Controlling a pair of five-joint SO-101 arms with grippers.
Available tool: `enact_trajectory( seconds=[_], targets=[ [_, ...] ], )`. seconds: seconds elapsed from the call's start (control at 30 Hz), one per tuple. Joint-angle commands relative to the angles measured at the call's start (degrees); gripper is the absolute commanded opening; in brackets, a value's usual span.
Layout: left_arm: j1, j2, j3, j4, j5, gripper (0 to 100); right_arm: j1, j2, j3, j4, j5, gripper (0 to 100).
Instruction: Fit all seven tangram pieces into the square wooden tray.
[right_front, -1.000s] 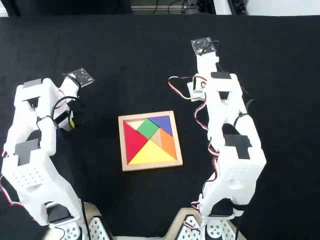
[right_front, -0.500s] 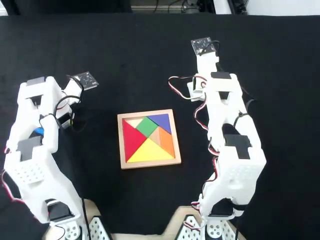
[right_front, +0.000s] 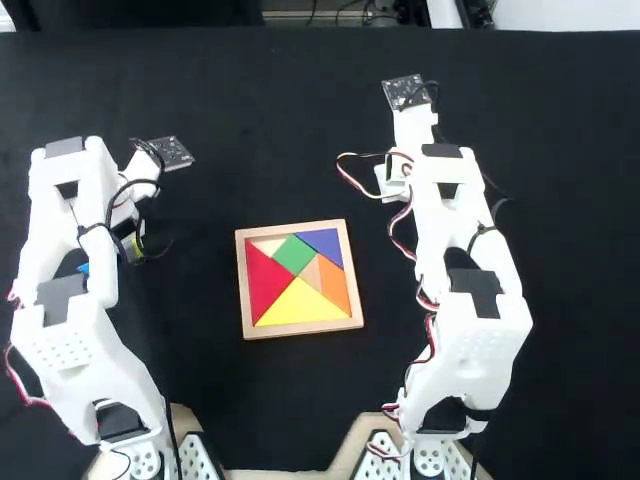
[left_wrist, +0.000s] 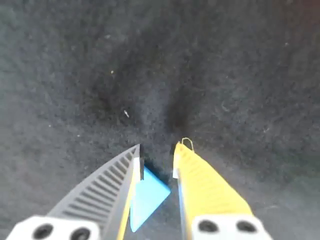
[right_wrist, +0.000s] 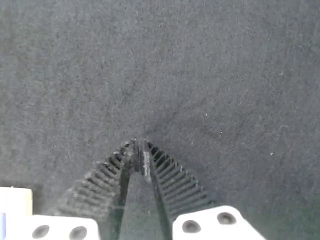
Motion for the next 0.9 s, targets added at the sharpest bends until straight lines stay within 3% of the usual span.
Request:
enact_trajectory(
  seconds=[0.0,0.1,0.27,0.4,0.53,0.63,0.73,0.87],
  targets=[
    [-0.6,-8.0,4.4,-8.8,2.4,12,-0.3,-0.3,-2.9,0.4,0.7,1.1],
    [-3.8,-13.8,6.7,-10.6,1.8,13,-0.3,-0.3,-2.9,0.4,0.7,1.1],
    [-9.3,-23.1,11.6,-5.3,-12.0,13,-0.3,-0.3,-2.9,0.4,0.7,1.1],
    [-11.5,-25.0,14.6,-10.3,-13.2,13,-0.3,-0.3,-2.9,0.3,0.7,1.1],
    [-14.5,-20.9,18.7,-30.2,-5.7,13,-0.3,0.0,-2.8,0.2,0.7,1.1],
    [-13.5,-14.1,20.4,-42.9,4.1,13,-0.4,1.0,-3.2,0.2,0.7,1.1],
    [-9.5,-8.2,19.4,-45.5,12.1,13,-0.4,1.2,-3.3,0.1,0.7,1.1],
    [-5.8,-6.2,17.3,-39.9,13.3,13,-0.4,1.2,-3.3,0.0,0.7,1.1]
  ],
)
